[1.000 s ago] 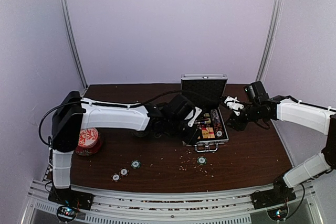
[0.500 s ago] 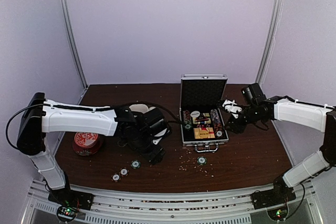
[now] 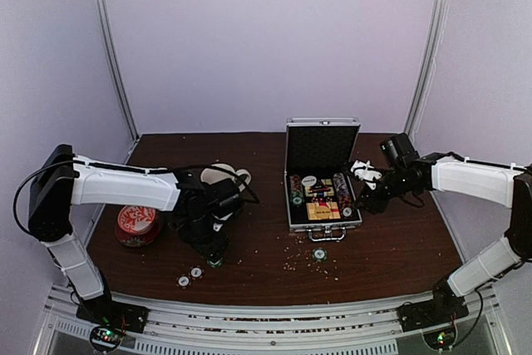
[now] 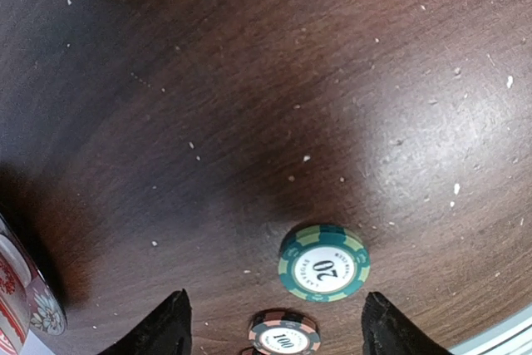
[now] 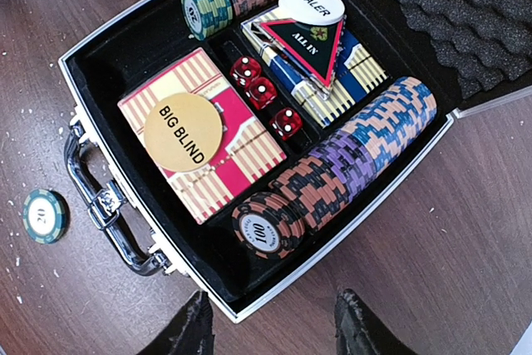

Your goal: Pack up texas hold em set

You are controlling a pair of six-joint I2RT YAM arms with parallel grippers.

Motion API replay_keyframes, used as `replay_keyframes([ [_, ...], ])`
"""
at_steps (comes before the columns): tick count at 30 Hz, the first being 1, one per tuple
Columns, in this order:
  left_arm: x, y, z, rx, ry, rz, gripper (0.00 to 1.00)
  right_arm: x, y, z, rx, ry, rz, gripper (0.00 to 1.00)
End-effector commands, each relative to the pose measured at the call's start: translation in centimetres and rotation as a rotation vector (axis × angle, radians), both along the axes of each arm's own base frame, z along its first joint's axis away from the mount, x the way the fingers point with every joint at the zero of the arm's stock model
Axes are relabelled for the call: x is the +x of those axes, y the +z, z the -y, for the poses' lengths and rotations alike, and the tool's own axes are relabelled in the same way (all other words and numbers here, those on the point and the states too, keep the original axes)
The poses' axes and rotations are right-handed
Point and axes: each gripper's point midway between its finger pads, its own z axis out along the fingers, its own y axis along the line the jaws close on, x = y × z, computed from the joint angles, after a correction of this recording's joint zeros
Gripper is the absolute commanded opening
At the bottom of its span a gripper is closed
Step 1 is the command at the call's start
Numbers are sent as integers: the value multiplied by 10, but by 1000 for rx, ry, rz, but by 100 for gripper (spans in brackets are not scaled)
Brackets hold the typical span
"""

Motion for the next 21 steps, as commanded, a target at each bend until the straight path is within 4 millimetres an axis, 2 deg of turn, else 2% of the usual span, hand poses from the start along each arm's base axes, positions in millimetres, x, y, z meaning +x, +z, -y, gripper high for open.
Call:
replay_keyframes([
  [1, -1, 1, 8, -46, 0, -16, 71, 0, 3, -5, 5, 20, 1, 51],
  [11, -5, -17, 16, -51, -19, -67, 62, -1, 0, -4, -3, 25, -9, 51],
  [21, -12, -32, 14, -39, -30, -110, 55, -3, -5, -6, -12, 34, -29, 52],
])
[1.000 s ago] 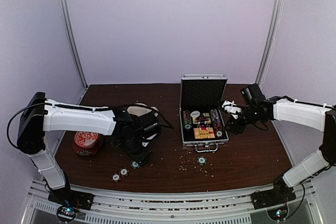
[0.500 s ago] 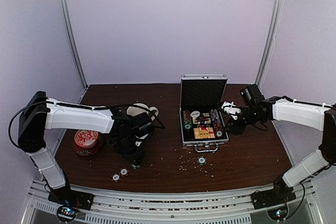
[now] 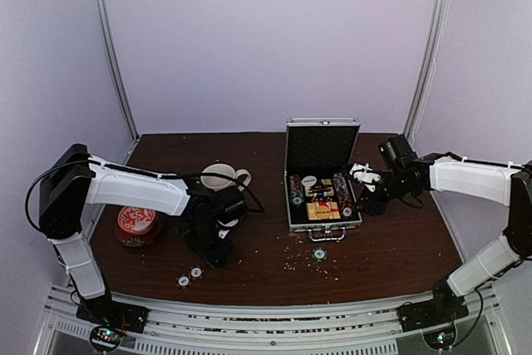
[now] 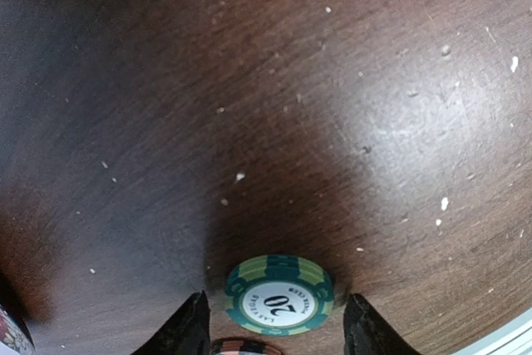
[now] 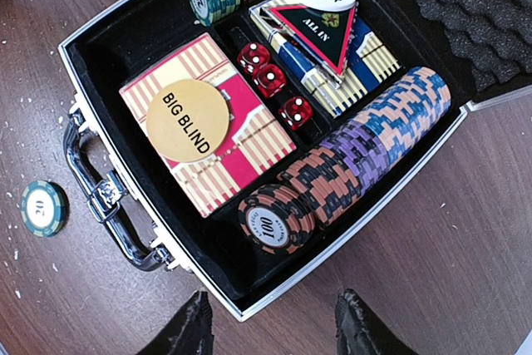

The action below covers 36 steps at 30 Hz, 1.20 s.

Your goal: Pack up texas hold em set

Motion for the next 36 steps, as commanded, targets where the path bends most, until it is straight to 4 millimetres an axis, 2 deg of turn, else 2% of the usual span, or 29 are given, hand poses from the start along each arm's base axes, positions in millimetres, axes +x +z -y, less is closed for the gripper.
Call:
replay_keyframes([
  [1, -2, -8, 1, -6, -13, -22, 54, 0, 2, -6, 2, 26, -2, 52],
  [10, -8, -16, -1, 7, -27, -52, 48, -1, 0, -7, -2, 32, -11, 52],
  [15, -10, -13, 10, -22, -70, -53, 42, -1, -1, -7, -5, 32, -11, 52],
  [19, -14, 4, 43, -69, -173, -7, 39, -1, -1, -7, -8, 34, -12, 52],
  [24, -2, 44, 102, -127, -265, 162, 38, 0, -5, -6, -20, 32, -16, 52],
  [27, 17, 64, 131, -180, -271, 273, 38, 0, -6, -6, -26, 32, -18, 52],
  [31, 53, 95, 169, -269, -240, 452, 37, 0, -7, -6, -30, 30, -18, 52],
  [33, 69, 106, 186, -300, -234, 531, 37, 0, -9, -6, -32, 28, -21, 52],
  [36, 89, 108, 205, -295, -235, 620, 38, 0, -9, -5, -34, 25, -20, 52],
])
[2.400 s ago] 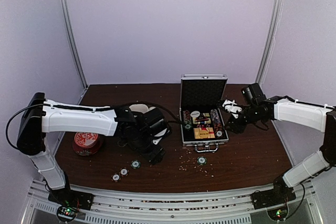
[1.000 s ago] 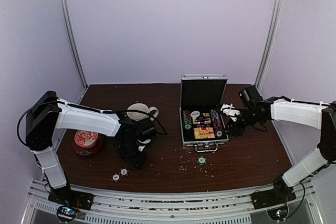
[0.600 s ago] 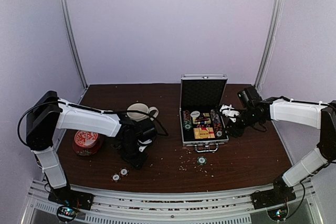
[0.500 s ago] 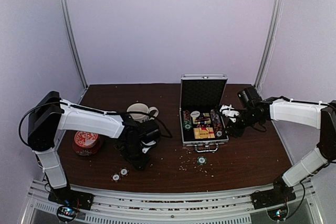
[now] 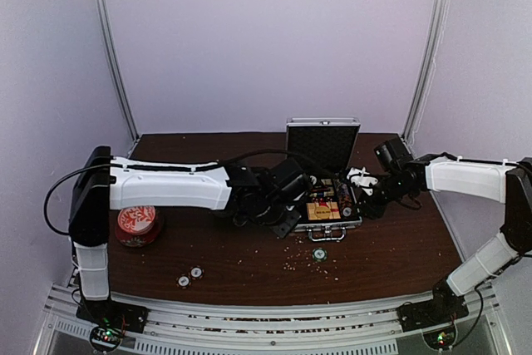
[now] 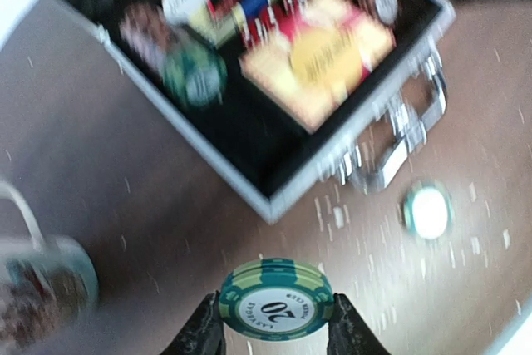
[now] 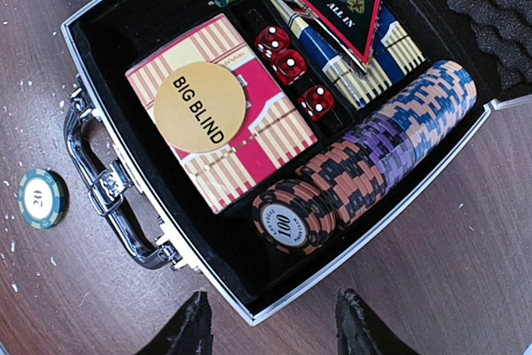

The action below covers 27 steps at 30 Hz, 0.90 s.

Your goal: Pack up texas hold em set

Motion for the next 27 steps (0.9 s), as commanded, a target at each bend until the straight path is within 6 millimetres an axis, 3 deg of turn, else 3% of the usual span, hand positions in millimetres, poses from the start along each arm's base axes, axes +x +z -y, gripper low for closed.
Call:
replay_keyframes([
  [1, 45, 19, 36, -59, 30, 209, 38, 5, 3, -2, -10, -2, 12, 52],
  [13, 104, 3, 60, -116, 52, 237, 38, 5, 2, 0, -22, -3, 15, 52],
  [22, 120, -7, 67, -155, 40, 200, 38, 4, -1, 1, -29, 2, 5, 52],
  [27, 117, -17, 71, -165, 15, 169, 38, 3, 0, 1, -31, 4, 10, 52],
])
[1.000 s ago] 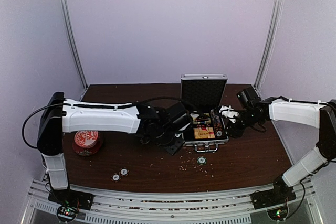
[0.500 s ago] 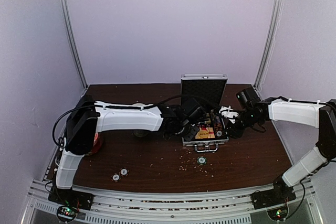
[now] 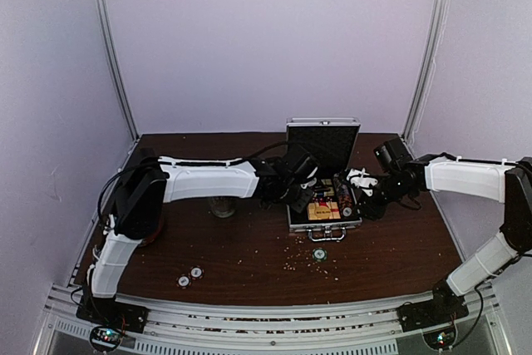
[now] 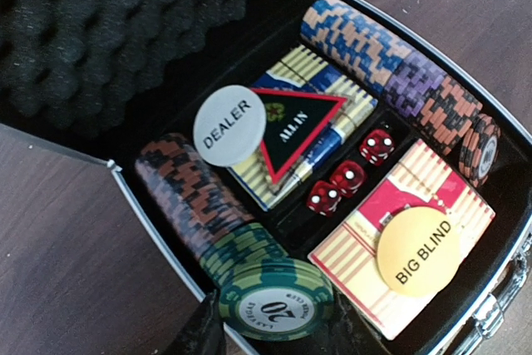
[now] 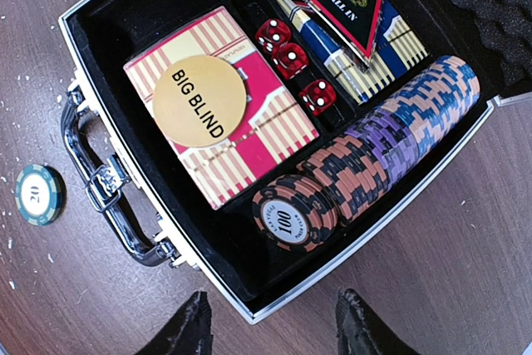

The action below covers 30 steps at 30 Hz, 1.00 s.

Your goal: Pack up texas hold em set

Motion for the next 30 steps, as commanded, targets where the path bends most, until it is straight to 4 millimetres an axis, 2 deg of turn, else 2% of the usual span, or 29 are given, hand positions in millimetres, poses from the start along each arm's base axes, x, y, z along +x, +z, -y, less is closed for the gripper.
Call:
replay_keyframes([
  [1, 3, 3, 15, -57, -36, -2, 38, 5, 3, 0, -18, 2, 16, 52],
  [14, 20, -20, 0, -28, 23, -18, 37, 3, 1, 0, -20, 7, 7, 52],
  [30, 24, -29, 7, -42, 0, -28, 38, 2, -3, 0, -27, 7, -10, 52],
])
